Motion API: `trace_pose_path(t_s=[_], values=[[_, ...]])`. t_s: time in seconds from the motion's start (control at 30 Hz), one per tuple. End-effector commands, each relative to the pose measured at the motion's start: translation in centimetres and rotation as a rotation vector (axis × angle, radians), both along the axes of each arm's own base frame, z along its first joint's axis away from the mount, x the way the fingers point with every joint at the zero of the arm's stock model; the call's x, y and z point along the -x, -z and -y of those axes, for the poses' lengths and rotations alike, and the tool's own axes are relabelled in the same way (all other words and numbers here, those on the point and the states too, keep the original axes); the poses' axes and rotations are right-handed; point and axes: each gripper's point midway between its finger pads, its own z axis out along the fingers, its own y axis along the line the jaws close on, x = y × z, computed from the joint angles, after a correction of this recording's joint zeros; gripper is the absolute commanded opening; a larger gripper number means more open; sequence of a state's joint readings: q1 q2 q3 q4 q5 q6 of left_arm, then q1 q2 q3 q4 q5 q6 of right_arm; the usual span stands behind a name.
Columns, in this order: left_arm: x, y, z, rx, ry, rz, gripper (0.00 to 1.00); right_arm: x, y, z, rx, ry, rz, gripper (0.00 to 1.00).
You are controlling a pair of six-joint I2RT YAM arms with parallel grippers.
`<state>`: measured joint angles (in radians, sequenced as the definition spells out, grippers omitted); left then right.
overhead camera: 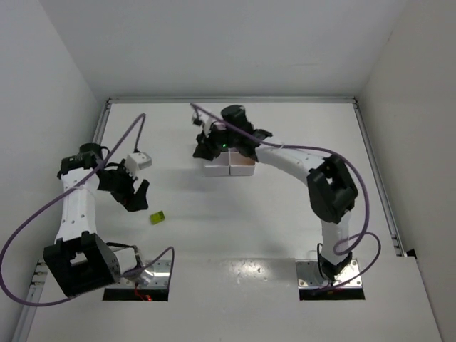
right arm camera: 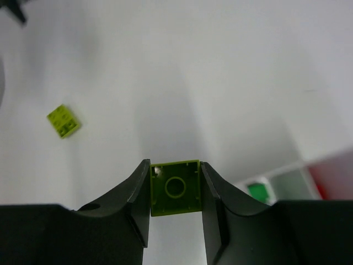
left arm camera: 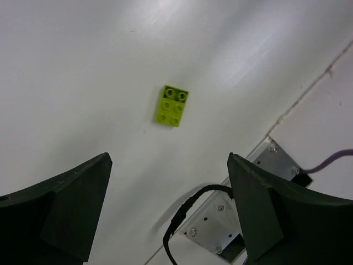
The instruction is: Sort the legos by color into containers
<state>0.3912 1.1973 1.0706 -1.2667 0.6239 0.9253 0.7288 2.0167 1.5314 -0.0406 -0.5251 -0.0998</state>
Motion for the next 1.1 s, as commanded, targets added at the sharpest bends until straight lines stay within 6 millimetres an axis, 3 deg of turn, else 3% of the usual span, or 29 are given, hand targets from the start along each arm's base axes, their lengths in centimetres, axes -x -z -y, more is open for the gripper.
trace_pose_path(t_s=[0.0, 0.2, 0.37, 0.6, 0.83, 1.07], values=[[2.0, 1.6, 2.1, -0.066, 0.23, -0.013, 0.92, -2.4, -5.1, 3.0, -0.102, 0.118, 0.023, 0.02], [2.4, 5.9, 4.0, -0.153, 0.353, -0.09, 0.78, -4.4, -5.9, 8.2, -0.093, 0.232, 0.033, 0.02], [2.0, 9.1, 2.7, -0.302, 0.346, -0.095, 0.71, -4.6, -5.5, 10.5, -0.07, 0.274, 0.048, 0.02], [0.0, 11.6, 1.8, -0.374, 0.296, -0.074, 0.65, -4.5, -5.9, 10.8, -0.065, 0.274, 0.075, 0.02], [0.2, 13.2, 2.8, -0.36, 0.321, -0.124, 0.62, -5.3, -5.1, 11.1, -0.042, 0.288, 0.066, 0.02], [1.1, 14.0, 4.0, -0.349, 0.372, -0.149, 0.59, -6.3, -5.5, 12.2, -0.047, 0.316, 0.073, 0.02]])
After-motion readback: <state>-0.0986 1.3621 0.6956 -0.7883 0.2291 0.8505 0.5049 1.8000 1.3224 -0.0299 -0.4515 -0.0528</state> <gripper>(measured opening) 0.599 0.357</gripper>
